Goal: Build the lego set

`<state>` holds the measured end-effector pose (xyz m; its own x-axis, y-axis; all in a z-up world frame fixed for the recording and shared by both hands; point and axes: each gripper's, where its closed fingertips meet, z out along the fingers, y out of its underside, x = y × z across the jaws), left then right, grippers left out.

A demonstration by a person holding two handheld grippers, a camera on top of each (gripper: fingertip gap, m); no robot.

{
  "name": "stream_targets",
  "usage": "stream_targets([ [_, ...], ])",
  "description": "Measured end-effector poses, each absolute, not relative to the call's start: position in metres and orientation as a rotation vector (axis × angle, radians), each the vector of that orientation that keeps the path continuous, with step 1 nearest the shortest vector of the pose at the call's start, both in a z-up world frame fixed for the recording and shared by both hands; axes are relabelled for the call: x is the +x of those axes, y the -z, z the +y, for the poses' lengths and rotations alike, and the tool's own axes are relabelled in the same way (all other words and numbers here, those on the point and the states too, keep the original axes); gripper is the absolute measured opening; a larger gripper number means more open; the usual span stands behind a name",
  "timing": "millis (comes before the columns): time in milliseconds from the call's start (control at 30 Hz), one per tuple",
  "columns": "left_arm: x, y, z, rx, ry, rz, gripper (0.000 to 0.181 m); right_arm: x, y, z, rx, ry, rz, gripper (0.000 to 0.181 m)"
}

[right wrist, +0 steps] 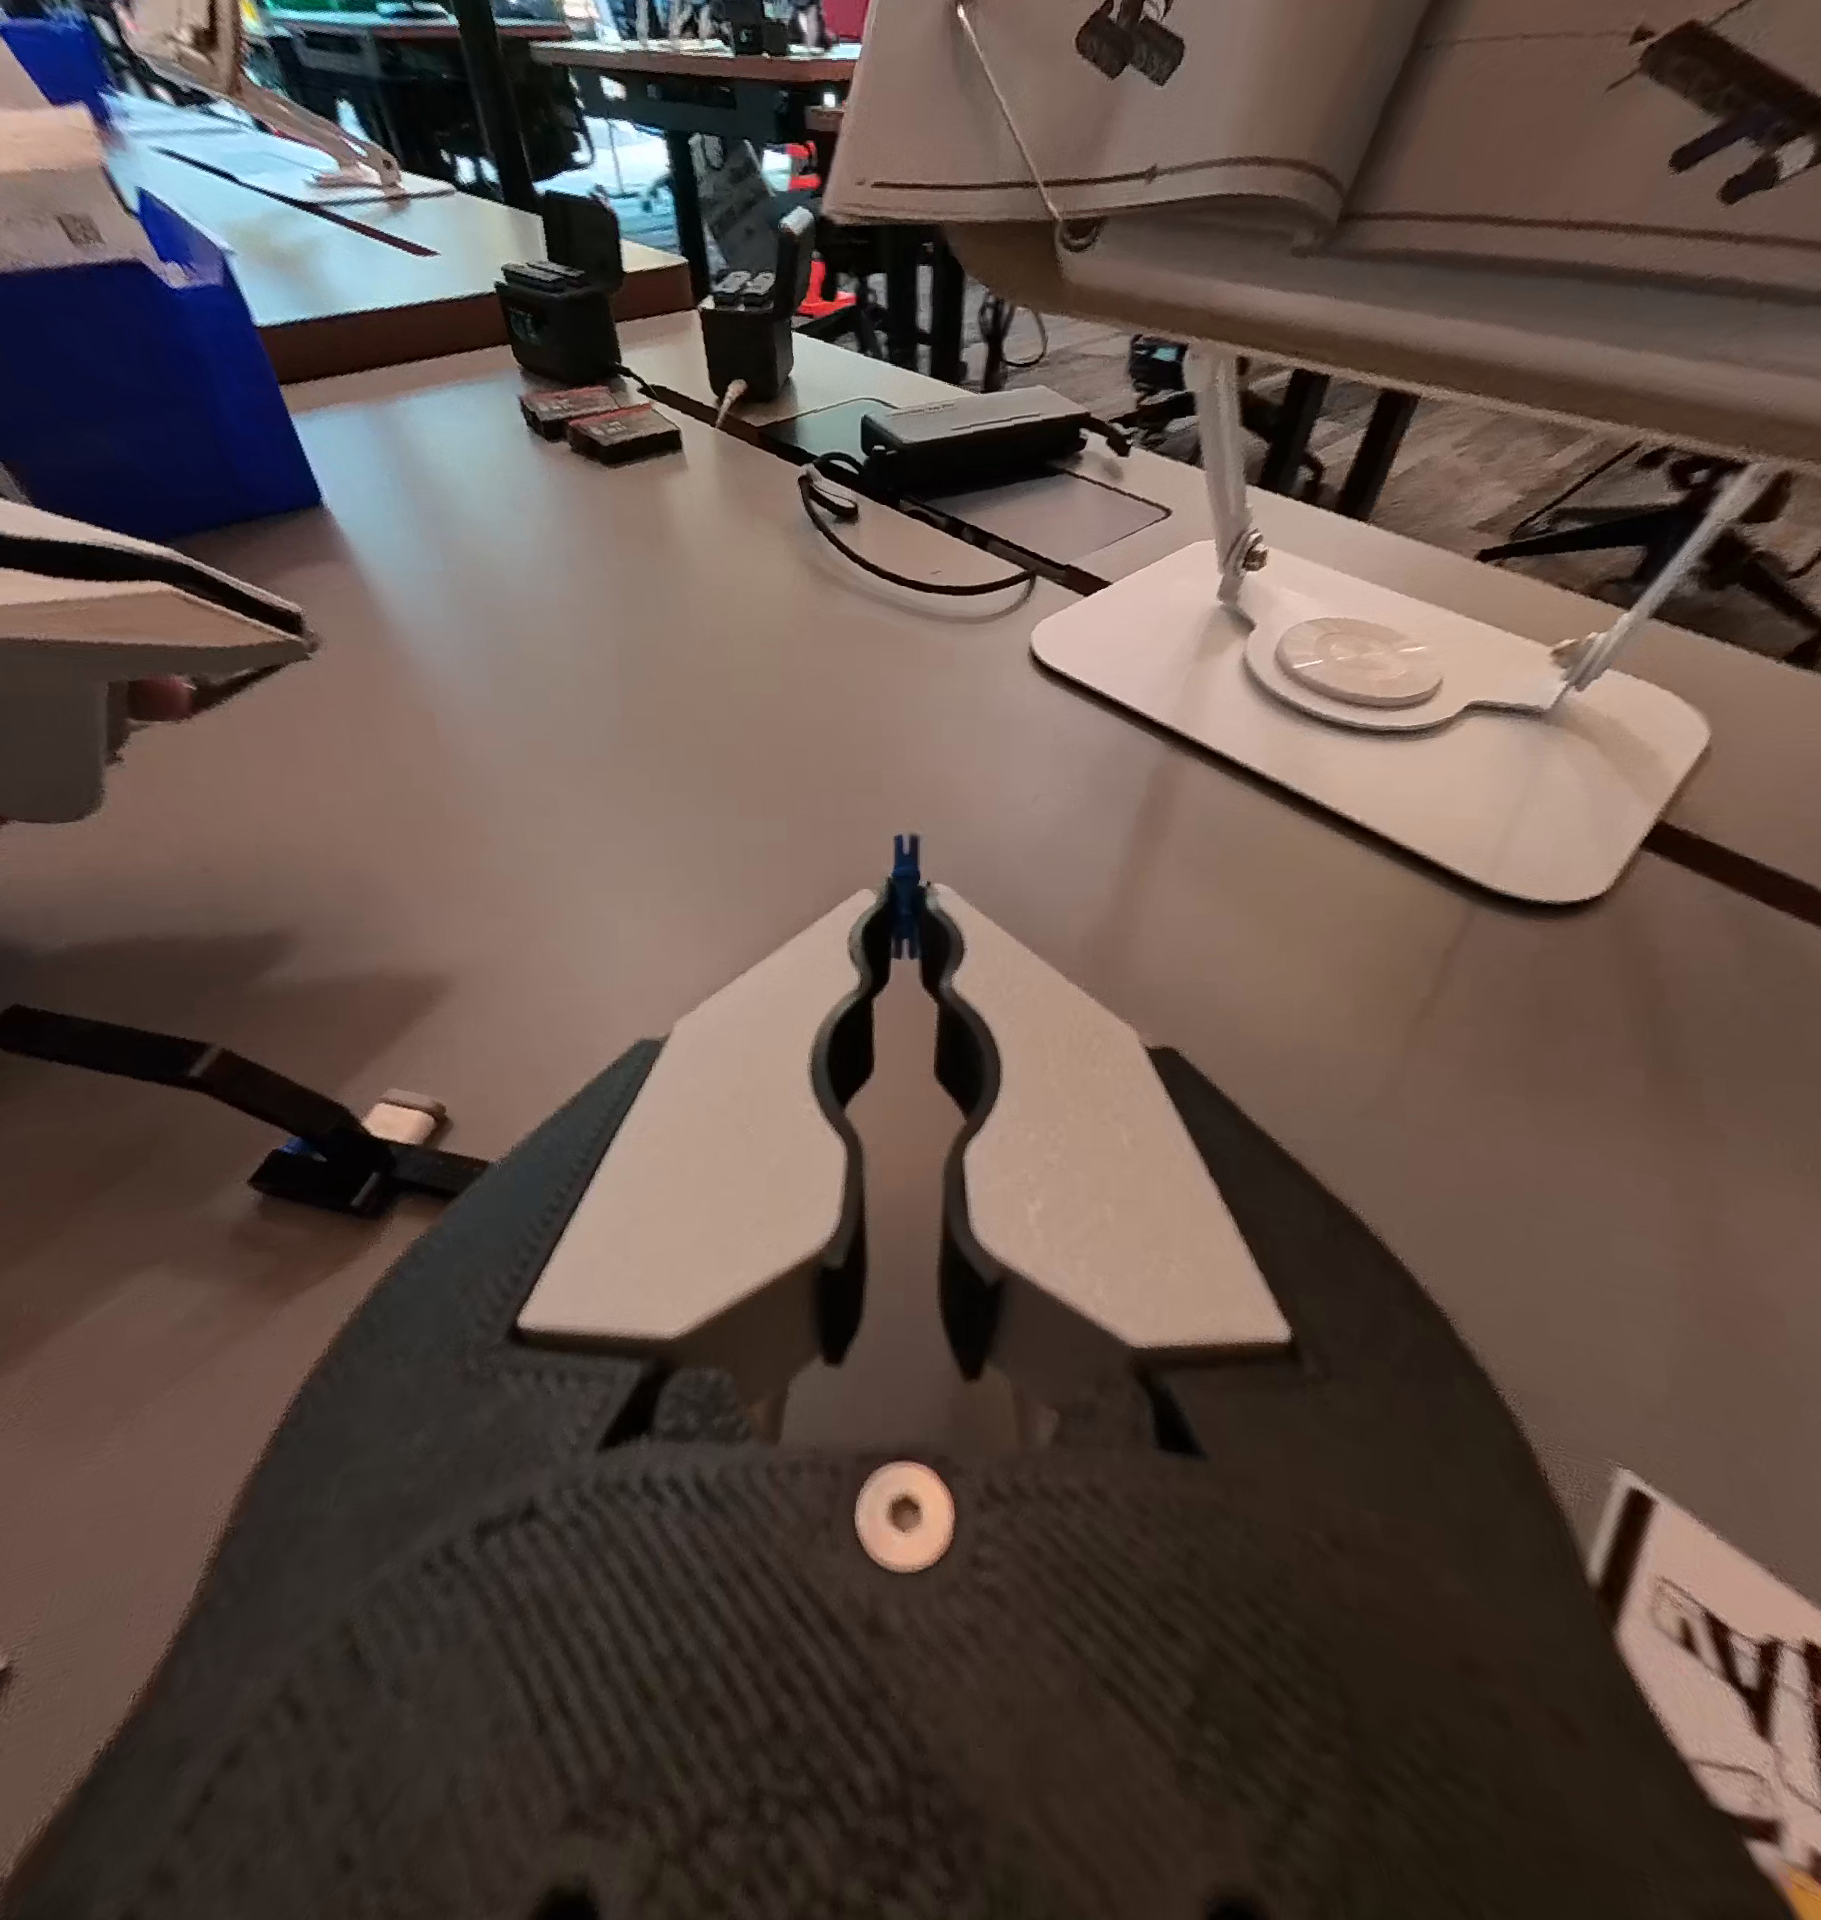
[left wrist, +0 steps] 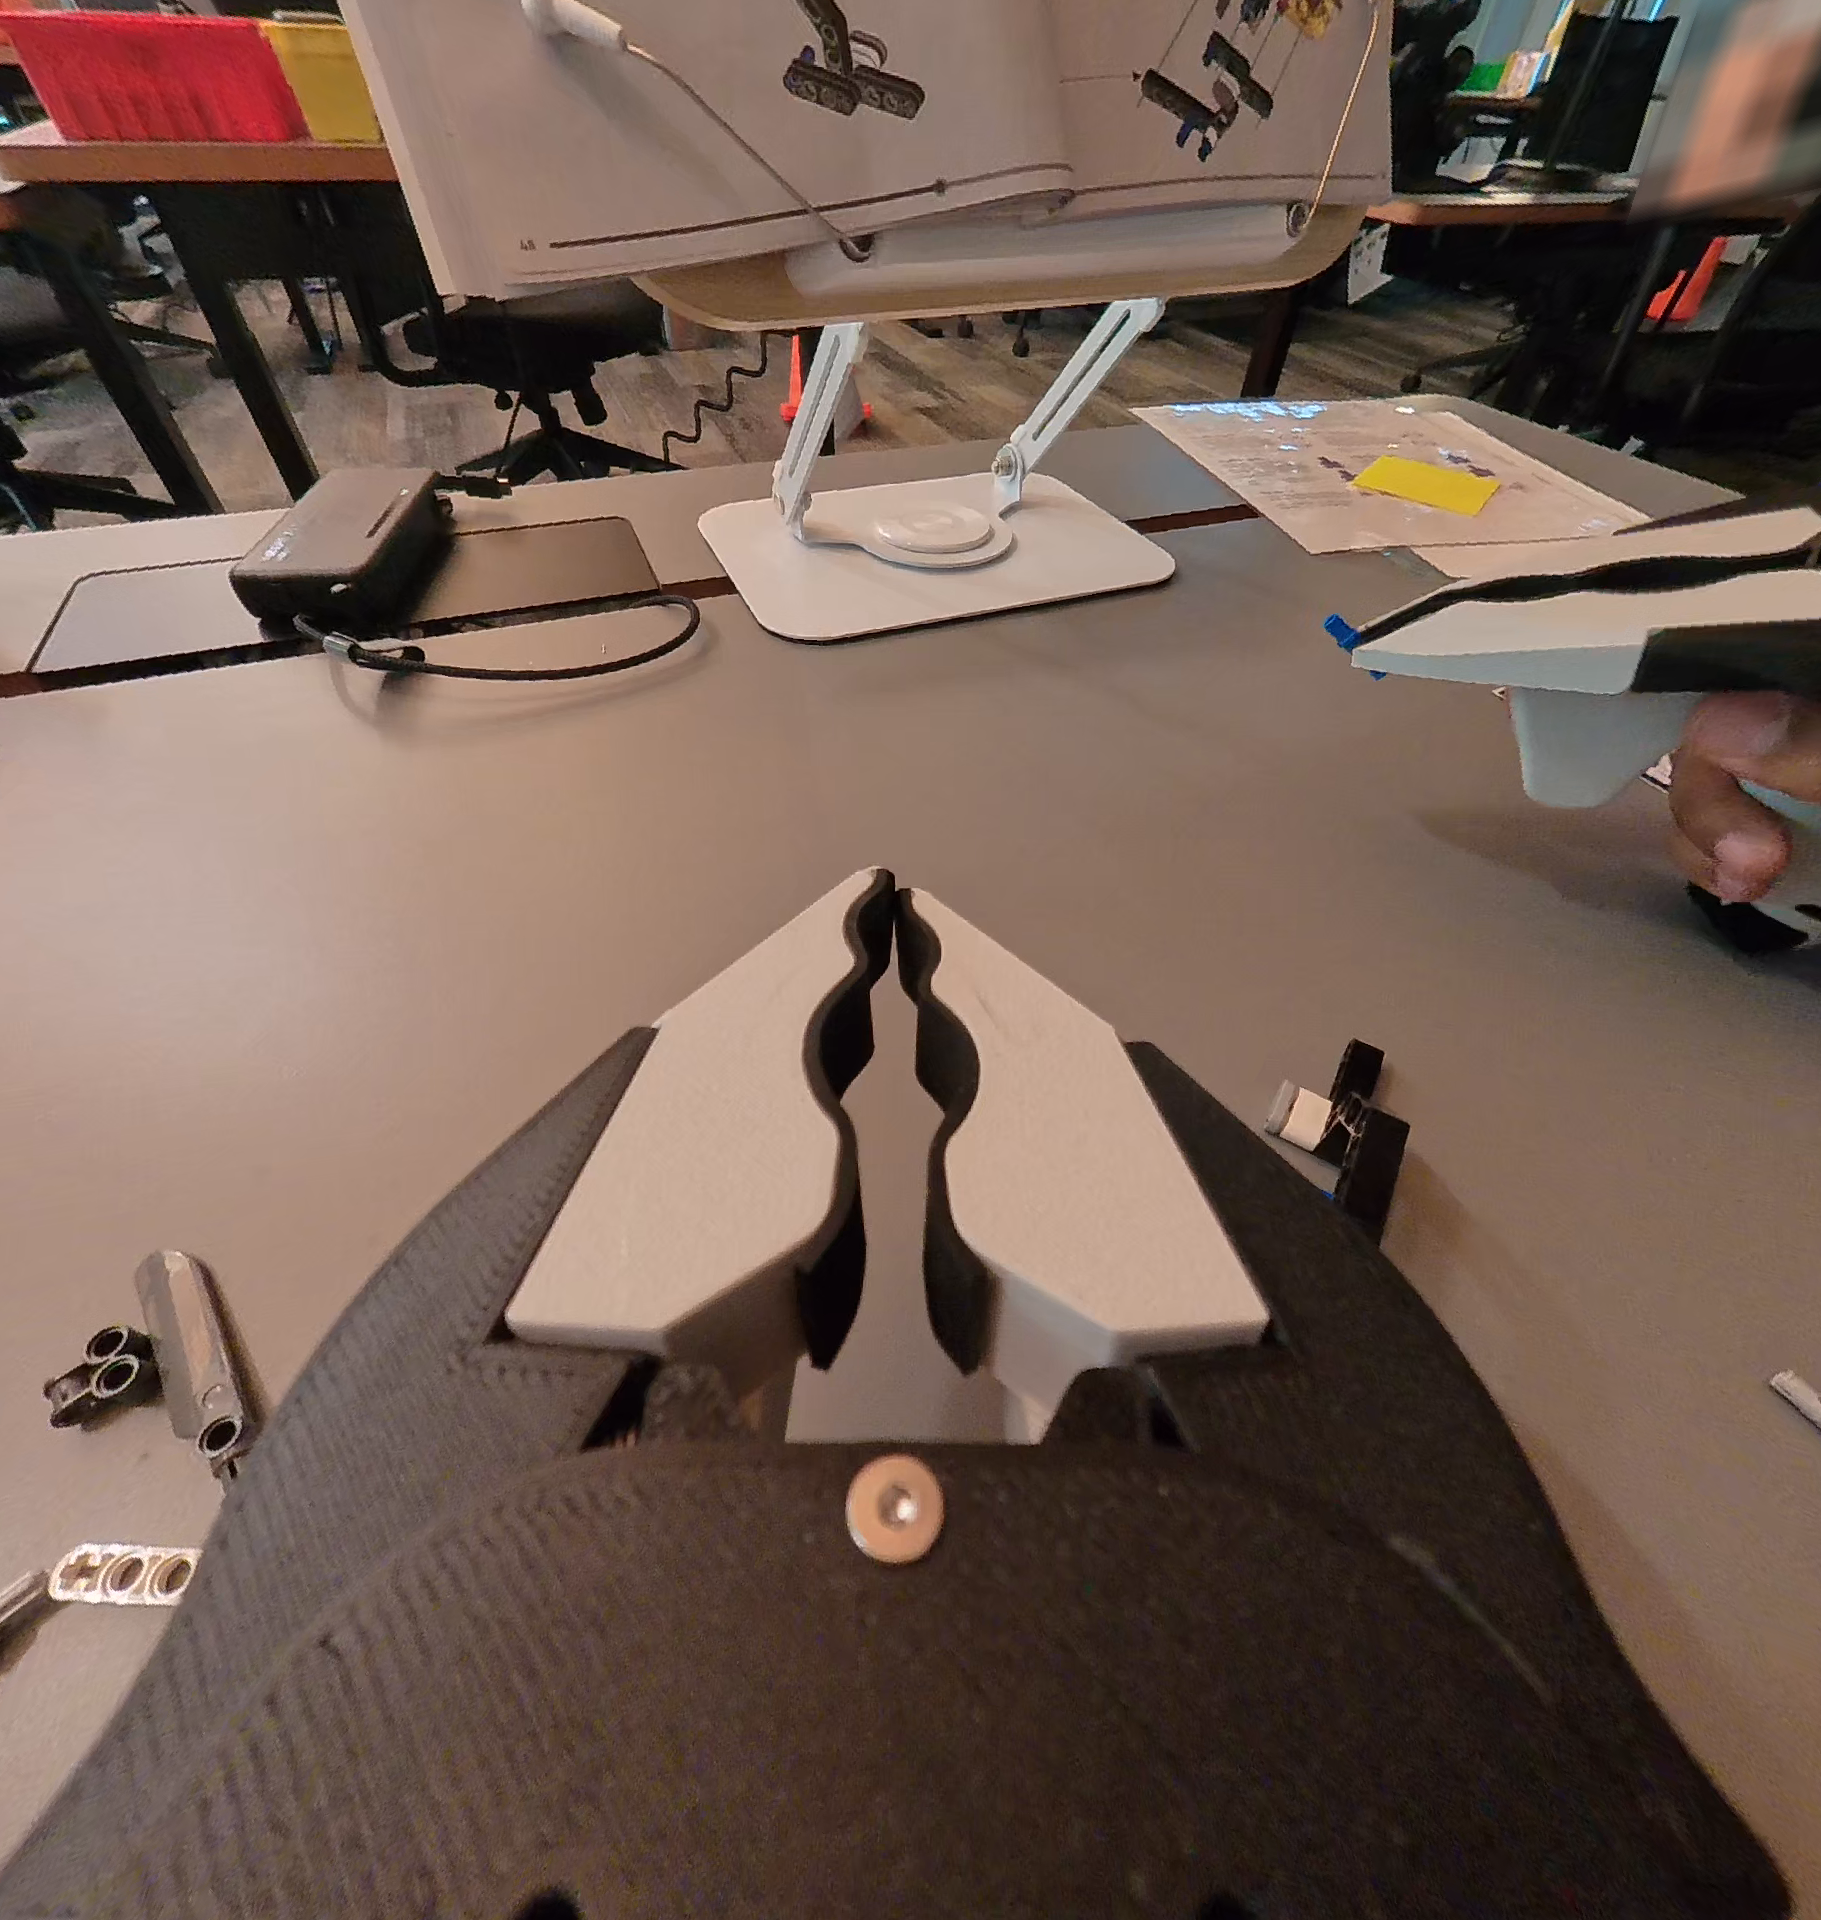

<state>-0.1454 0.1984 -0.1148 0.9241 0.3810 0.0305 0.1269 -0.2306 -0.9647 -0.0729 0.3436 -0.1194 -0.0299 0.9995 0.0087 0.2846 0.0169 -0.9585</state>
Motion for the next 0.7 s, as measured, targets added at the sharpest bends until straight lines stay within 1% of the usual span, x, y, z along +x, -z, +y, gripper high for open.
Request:
stream_targets([
  [267, -0.1447, 0.1148, 0.1989, -1.805, -0.251, -0.373, 0.000, -0.0718, 0.1150, 0.3391, -1.448, -1.231, -1.418, 0.002],
  [700, -0.1437, 0.1151, 0.1995, -1.808, -0.250, -0.366, 0.000, -0.0711, 0.1146, 0.3319, -1.417, -1.255, -1.456, 0.002],
])
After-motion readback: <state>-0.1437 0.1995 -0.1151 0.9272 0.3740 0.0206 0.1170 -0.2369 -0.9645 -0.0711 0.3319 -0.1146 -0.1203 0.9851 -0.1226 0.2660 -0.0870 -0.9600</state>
